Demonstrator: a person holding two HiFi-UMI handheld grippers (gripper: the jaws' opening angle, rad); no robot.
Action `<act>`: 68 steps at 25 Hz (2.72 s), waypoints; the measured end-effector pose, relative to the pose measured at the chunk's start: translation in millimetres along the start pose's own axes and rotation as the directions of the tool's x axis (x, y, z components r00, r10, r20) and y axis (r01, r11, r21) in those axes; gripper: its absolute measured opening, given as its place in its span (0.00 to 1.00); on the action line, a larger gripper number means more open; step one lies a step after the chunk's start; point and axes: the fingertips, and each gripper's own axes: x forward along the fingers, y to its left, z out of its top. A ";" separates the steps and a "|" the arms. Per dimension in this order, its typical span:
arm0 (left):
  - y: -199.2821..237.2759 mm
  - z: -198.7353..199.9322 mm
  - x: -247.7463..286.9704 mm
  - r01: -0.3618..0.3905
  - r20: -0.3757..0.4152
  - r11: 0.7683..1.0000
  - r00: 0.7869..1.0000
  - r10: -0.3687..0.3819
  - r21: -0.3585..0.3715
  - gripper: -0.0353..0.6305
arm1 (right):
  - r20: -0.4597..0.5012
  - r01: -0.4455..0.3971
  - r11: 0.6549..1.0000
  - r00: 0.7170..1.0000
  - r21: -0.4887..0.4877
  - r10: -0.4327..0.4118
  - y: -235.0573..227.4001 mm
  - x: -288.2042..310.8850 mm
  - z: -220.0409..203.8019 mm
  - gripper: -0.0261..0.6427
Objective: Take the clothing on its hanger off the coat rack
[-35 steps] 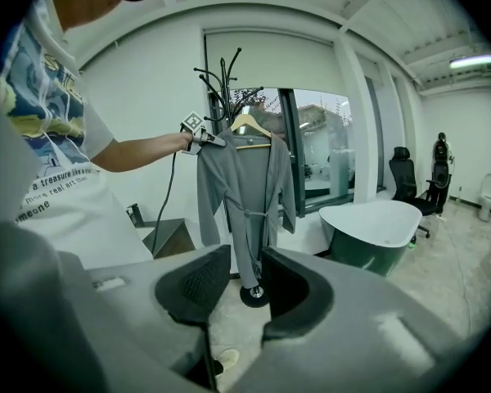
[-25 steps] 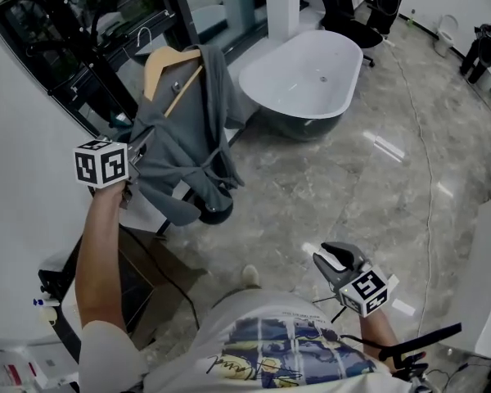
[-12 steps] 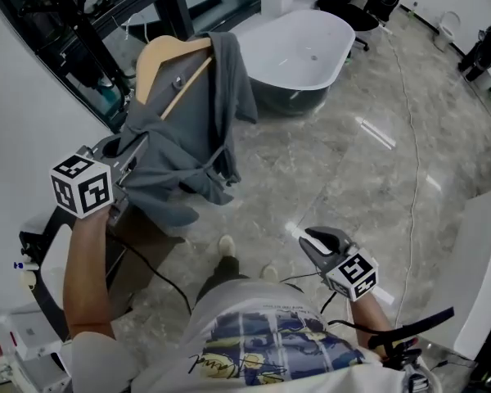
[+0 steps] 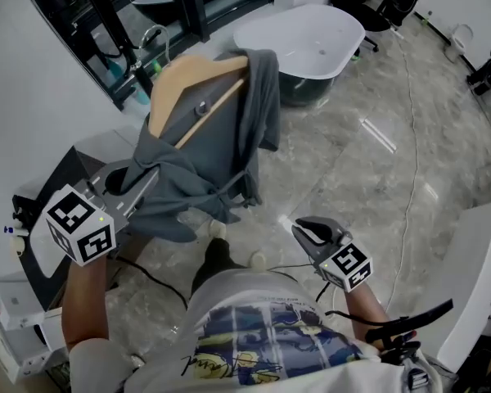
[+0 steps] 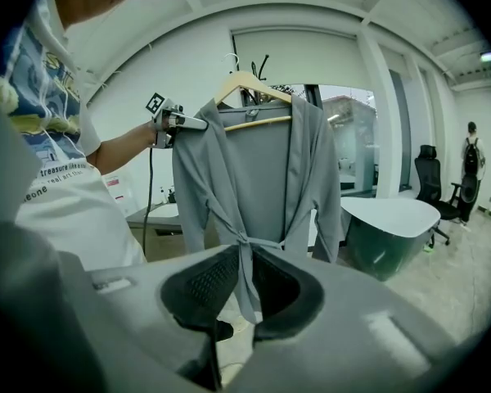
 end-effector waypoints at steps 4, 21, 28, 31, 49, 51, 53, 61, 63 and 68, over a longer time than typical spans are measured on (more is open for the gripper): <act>-42.5 -15.0 -9.2 0.036 0.002 0.999 0.999 -0.036 0.015 0.07 | -0.007 -0.013 1.000 1.000 -0.006 0.013 5.1 -3.0 -6.9 0.12; -129.8 -54.7 -40.8 0.135 0.006 0.987 0.991 -0.136 0.084 0.07 | 0.024 -0.024 0.997 0.999 -0.068 0.026 22.3 -1.2 3.1 0.09; -140.6 -60.2 -41.6 0.159 0.001 0.978 0.987 -0.160 0.138 0.07 | 0.026 -0.019 0.996 0.999 -0.086 0.021 21.1 0.6 6.4 0.07; -143.0 -60.2 -41.4 0.163 -0.007 0.977 0.986 -0.164 0.140 0.07 | 0.026 -0.020 0.996 0.999 -0.086 0.023 21.1 1.8 6.9 0.06; -146.2 -62.3 -42.5 0.180 -0.021 0.973 0.984 -0.178 0.142 0.07 | 0.021 -0.024 0.993 0.999 -0.118 0.027 29.8 1.1 12.2 0.04; -144.7 -62.0 -40.8 0.180 -0.021 0.974 0.984 -0.178 0.141 0.07 | 0.023 -0.023 0.992 0.999 -0.121 0.026 29.0 1.7 13.3 0.04; -143.6 -62.2 -38.9 0.181 -0.022 0.973 0.983 -0.180 0.140 0.07 | 0.020 -0.024 0.992 0.999 -0.126 0.027 28.4 2.7 13.5 0.04; -144.4 -63.1 -30.2 0.192 -0.035 0.971 0.981 -0.188 0.140 0.07 | 0.013 -0.024 0.990 1.000 -0.136 0.026 26.2 3.8 9.1 0.04; -142.2 -60.6 -27.5 0.191 -0.037 0.972 0.981 -0.188 0.139 0.07 | 0.012 -0.026 0.990 1.000 -0.142 0.028 23.9 4.6 11.3 0.04; -136.2 -54.3 -23.6 0.197 -0.036 0.969 0.980 -0.194 0.152 0.07 | 0.017 -0.018 0.989 1.000 -0.148 0.021 18.9 6.3 18.1 0.04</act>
